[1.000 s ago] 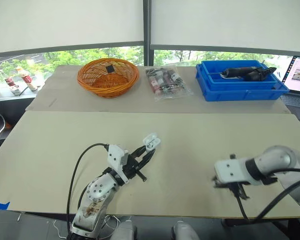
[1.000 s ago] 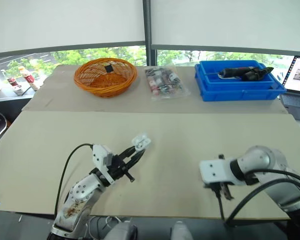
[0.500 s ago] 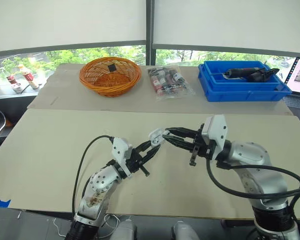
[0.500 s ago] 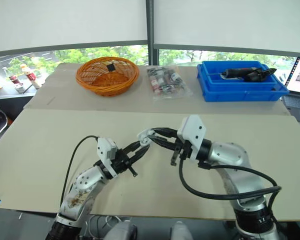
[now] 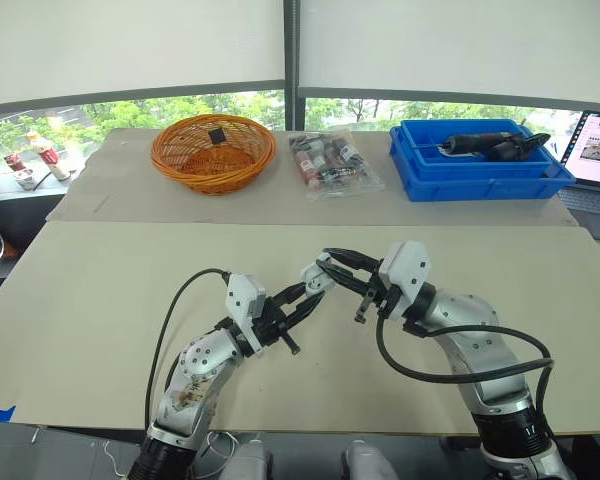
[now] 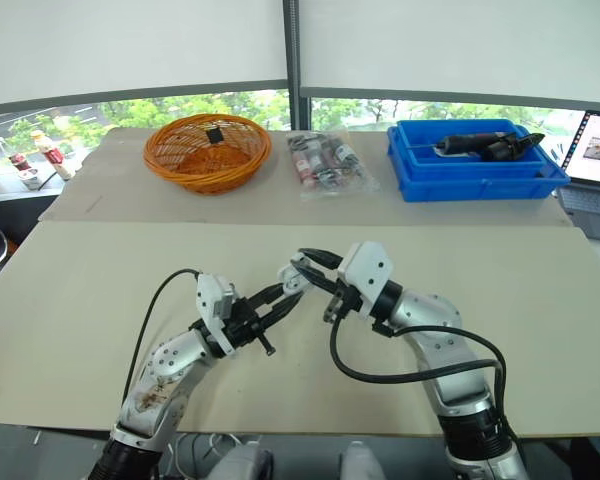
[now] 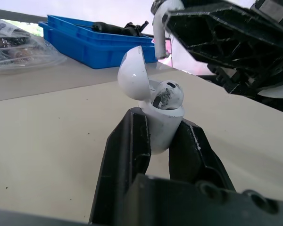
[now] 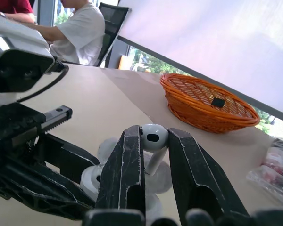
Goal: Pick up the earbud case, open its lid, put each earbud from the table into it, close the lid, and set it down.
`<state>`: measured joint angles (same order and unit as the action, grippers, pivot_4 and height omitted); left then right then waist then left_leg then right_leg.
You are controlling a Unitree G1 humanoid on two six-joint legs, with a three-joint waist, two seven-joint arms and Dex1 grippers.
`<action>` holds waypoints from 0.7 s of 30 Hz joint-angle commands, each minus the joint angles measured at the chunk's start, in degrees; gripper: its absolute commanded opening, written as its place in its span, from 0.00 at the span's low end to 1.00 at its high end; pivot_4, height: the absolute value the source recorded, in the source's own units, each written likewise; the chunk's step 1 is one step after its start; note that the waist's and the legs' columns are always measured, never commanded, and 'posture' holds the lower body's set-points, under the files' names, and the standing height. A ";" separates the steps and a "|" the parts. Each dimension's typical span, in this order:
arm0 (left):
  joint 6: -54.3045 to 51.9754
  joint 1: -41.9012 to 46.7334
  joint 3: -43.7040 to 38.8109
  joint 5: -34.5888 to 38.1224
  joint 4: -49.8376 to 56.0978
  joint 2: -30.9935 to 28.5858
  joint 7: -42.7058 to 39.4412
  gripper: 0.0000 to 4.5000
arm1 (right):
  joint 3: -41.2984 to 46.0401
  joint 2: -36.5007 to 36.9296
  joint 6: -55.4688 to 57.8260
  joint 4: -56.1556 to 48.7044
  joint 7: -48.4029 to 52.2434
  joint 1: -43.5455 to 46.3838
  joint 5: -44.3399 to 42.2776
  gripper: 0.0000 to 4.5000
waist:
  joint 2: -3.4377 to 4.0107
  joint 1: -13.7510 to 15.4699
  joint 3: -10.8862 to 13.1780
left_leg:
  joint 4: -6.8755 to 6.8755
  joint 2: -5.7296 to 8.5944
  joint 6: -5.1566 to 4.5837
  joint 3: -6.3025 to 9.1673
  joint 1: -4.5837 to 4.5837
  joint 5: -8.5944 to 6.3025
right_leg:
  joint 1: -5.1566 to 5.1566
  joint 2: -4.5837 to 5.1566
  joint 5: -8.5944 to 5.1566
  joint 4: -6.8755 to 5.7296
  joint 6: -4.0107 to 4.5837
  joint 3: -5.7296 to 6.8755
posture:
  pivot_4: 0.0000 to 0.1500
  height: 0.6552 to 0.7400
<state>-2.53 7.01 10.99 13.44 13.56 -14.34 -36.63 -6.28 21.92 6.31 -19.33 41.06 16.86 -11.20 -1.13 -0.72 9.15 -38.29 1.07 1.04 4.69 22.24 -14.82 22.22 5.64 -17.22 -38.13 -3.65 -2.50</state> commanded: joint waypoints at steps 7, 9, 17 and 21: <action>0.63 1.07 -0.21 0.56 1.46 0.10 -0.11 0.12 | -0.59 0.44 -3.03 0.57 -0.09 -1.76 0.95 0.08 | 0.00 -0.04 0.00 | 0.00 0.00 0.00 0.00 0.00 0.00 | 0.00 0.00 0.00 0.00 0.00 -0.01 | 1.00 1.00; 0.74 1.02 -0.26 0.54 1.40 0.10 -0.12 0.12 | -0.78 0.53 -3.31 1.00 -0.15 -1.88 1.37 0.08 | 0.00 -0.06 0.00 | 0.00 0.00 0.00 -0.01 0.00 0.00 | 0.00 0.00 0.00 0.00 0.00 -0.01 | 1.00 1.00; 0.98 0.89 -0.30 0.68 1.49 0.09 -0.26 0.12 | -1.89 1.30 -6.04 2.71 -0.43 -1.57 4.54 0.08 | 0.00 -0.04 0.00 | 0.00 0.00 0.00 0.00 -0.01 0.00 | 0.00 -0.01 0.00 0.00 0.00 -0.01 | 1.00 1.00; 1.21 0.83 -0.26 0.73 1.49 0.07 -0.47 0.12 | -1.93 1.13 -4.62 1.88 0.62 -2.64 2.06 0.08 | 0.00 -0.04 0.00 | 0.00 0.00 0.00 0.00 -0.01 0.00 | 0.00 -0.01 0.00 0.01 0.00 -0.01 | 1.00 1.00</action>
<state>-2.56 7.20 11.05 13.46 13.00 -14.45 -37.11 -8.20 22.99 1.53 -16.18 41.07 14.70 -7.70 -1.12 -0.76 9.15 -38.29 1.07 1.04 4.69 22.23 -14.82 22.22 5.64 -17.22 -38.12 -3.65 -2.51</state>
